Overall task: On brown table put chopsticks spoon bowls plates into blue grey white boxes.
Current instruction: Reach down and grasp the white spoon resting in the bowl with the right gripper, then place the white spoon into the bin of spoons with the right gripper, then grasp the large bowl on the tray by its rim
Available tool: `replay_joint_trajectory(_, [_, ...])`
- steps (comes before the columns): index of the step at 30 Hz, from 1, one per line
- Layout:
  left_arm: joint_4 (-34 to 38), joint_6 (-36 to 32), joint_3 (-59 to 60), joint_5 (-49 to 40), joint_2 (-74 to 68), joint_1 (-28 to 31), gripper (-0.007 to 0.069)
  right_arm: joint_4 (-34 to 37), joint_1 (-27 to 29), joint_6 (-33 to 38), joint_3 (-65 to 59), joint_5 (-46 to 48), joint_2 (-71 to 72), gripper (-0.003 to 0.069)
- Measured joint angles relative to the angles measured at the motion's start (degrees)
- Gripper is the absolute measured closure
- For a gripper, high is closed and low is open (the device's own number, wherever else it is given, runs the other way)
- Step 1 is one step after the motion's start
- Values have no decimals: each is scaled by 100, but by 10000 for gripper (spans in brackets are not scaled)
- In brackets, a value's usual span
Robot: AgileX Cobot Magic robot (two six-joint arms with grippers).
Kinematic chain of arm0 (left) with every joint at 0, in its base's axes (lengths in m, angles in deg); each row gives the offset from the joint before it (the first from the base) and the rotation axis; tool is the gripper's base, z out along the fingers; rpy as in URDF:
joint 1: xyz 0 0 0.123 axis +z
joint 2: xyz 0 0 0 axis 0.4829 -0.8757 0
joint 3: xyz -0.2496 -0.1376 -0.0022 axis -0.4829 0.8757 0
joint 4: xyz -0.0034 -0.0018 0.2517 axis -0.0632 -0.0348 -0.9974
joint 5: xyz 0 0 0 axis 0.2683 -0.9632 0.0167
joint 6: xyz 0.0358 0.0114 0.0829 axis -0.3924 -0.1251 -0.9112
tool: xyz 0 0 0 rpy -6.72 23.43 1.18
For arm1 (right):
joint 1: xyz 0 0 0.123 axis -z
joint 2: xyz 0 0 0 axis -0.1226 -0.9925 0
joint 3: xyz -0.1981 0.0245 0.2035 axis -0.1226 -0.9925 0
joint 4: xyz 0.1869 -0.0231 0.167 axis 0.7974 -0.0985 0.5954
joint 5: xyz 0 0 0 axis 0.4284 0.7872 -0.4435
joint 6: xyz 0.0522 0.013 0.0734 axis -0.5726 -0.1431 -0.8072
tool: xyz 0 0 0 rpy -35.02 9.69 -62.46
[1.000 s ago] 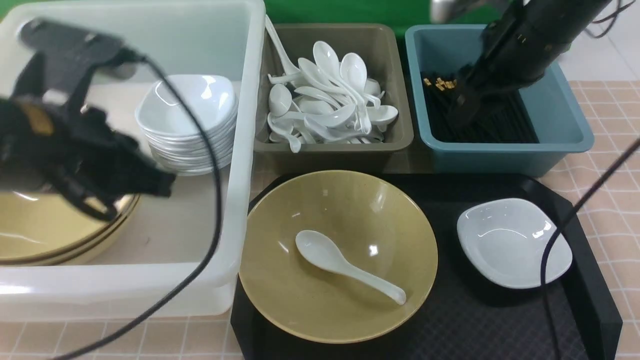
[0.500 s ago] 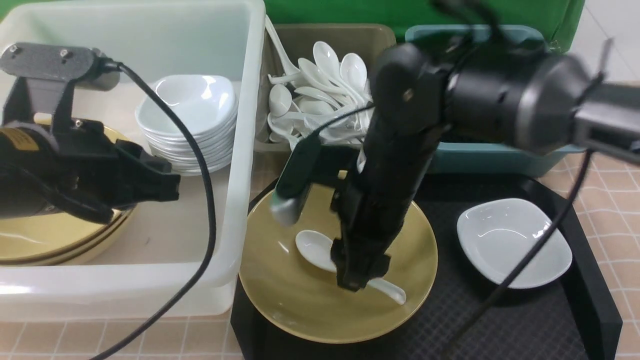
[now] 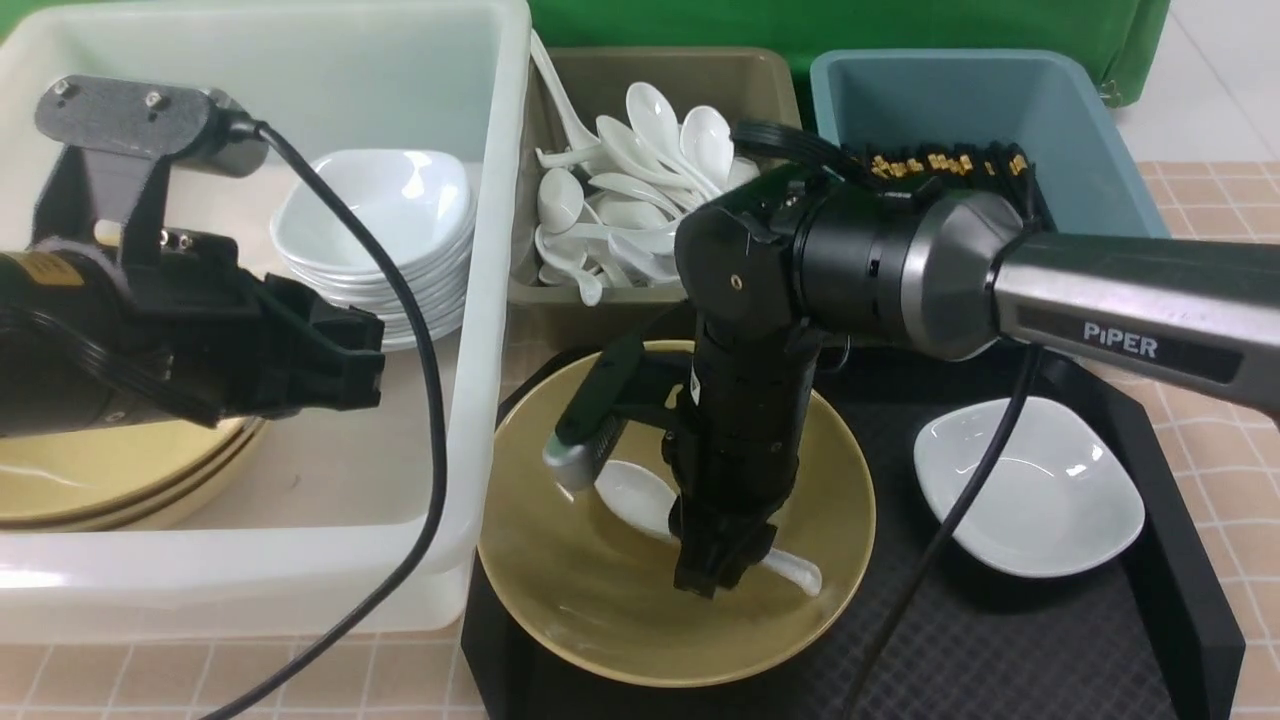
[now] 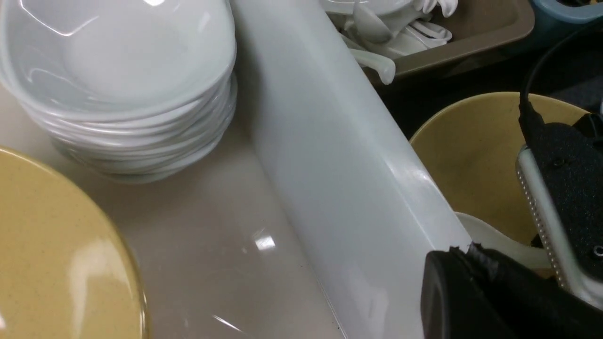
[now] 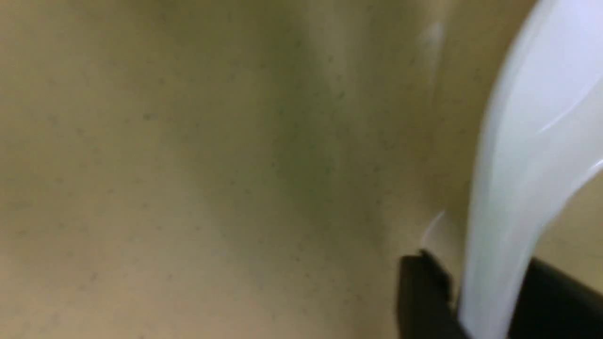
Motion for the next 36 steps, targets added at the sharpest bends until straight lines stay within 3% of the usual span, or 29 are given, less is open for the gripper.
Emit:
replay_joint_trajectory(1, [1,0,0,0,-29,0,620,-8,7,0,125,40,23,486])
replay_joint_trajectory(2, [18,0,0,0,-64,0,620,-18,17,6,262,60,64,493])
replay_joint_trajectory(8, [39,0,-415,-409,-704,103,620,-37,367,16,1254,-42,341,480])
replay_joint_trajectory(12, [61,-49,-1155,-623,-1360,219,620,-77,773,-74,1934,-835,369,480])
replay_joint_trajectory(17, [172,-210,-2486,-642,-2198,230,620,-98,1150,-180,2090,-2476,125,479])
replay_joint_trajectory(20, [202,-355,-3065,-706,-2583,230,620,-98,1269,-346,2090,-3076,-93,413])
replay_joint_trajectory(22, [203,-475,-3357,-841,-2774,230,618,-93,1316,-609,2090,-3197,-165,302])
replay_joint_trajectory(25, [180,-598,-3741,-1374,-2990,196,603,-93,1327,-898,2098,-3034,-121,117])
replay_joint_trajectory(28, [-71,-641,-4200,-2332,-3279,-73,533,-88,1327,-921,2267,-2303,33,4])
replay_joint_trajectory(33, [-671,-492,-4717,-3050,-3918,-728,358,-77,1327,-696,2660,-549,365,-23])
replay_joint_trajectory(34, [-885,-392,-4863,-3086,-4135,-917,291,-78,1327,-593,2698,-55,494,-11])
replay_joint_trajectory(36, [-1033,-356,-4965,-3086,-4282,-1039,244,-86,1327,-586,2640,130,610,3])
